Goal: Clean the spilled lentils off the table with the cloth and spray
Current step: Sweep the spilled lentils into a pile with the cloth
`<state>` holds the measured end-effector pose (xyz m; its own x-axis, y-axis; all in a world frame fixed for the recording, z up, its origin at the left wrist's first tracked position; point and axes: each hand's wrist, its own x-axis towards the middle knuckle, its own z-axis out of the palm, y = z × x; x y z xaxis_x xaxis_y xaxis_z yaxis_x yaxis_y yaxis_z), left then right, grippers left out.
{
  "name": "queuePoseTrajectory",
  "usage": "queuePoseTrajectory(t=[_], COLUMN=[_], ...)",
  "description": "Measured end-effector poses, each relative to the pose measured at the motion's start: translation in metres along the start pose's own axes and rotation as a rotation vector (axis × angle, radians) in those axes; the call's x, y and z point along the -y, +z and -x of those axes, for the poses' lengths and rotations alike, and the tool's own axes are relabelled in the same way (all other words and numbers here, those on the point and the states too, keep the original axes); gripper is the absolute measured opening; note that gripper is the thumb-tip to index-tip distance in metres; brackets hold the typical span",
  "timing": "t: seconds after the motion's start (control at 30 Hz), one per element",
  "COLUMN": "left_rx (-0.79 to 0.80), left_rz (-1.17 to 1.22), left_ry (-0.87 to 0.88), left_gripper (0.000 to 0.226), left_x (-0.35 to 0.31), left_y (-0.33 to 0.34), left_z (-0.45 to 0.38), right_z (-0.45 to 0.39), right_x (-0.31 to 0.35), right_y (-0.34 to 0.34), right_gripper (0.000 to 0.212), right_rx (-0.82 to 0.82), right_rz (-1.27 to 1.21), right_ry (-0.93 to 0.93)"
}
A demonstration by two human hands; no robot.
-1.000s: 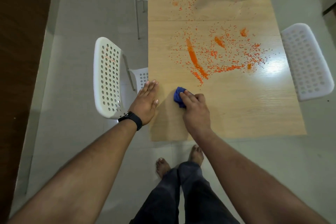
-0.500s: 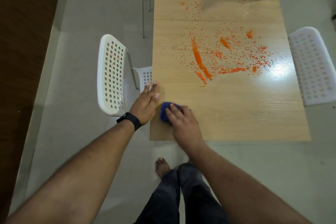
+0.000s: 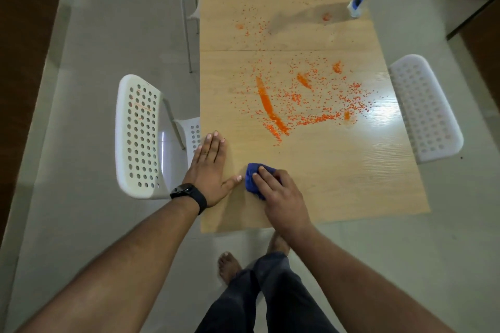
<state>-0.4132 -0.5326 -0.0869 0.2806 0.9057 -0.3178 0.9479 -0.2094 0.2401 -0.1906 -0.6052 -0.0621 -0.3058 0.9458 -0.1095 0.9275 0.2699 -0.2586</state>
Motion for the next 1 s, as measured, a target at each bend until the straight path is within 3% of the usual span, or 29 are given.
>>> queuePoseTrajectory(t=[0.3, 0.43, 0.53, 0.63, 0.83, 0.93, 1.0], left_rx=[0.006, 0.037, 0.018, 0.026, 0.034, 0.039, 0.028], left_rz=[0.035, 0.115, 0.135, 0.108, 0.123, 0.127, 0.159], left_ry=[-0.071, -0.113, -0.113, -0.135, -0.173, -0.191, -0.216], left_gripper=[0.121, 0.134, 0.137, 0.147, 0.161, 0.16, 0.162], left_x=[-0.027, -0.035, -0.032, -0.028, -0.031, -0.031, -0.031], left_y=[-0.009, -0.015, -0.019, -0.023, -0.028, -0.033, -0.038], left_z=[-0.026, -0.036, -0.04, -0.045, -0.049, -0.05, -0.053], right_z=[-0.105, -0.072, -0.04, -0.059, -0.16, -0.171, -0.156], right_x=[-0.063, -0.057, -0.045, -0.051, -0.074, -0.083, -0.079], right_y=[-0.046, -0.042, -0.025, -0.017, -0.046, -0.058, -0.061], right_gripper=[0.062, 0.06, 0.053, 0.054, 0.052, 0.058, 0.06], right_rx=[-0.088, -0.18, -0.058, -0.022, -0.063, -0.071, -0.107], right_rz=[-0.01, -0.051, -0.062, -0.023, -0.029, -0.044, -0.029], right_ry=[0.152, -0.01, -0.192, -0.247, -0.056, 0.045, -0.003])
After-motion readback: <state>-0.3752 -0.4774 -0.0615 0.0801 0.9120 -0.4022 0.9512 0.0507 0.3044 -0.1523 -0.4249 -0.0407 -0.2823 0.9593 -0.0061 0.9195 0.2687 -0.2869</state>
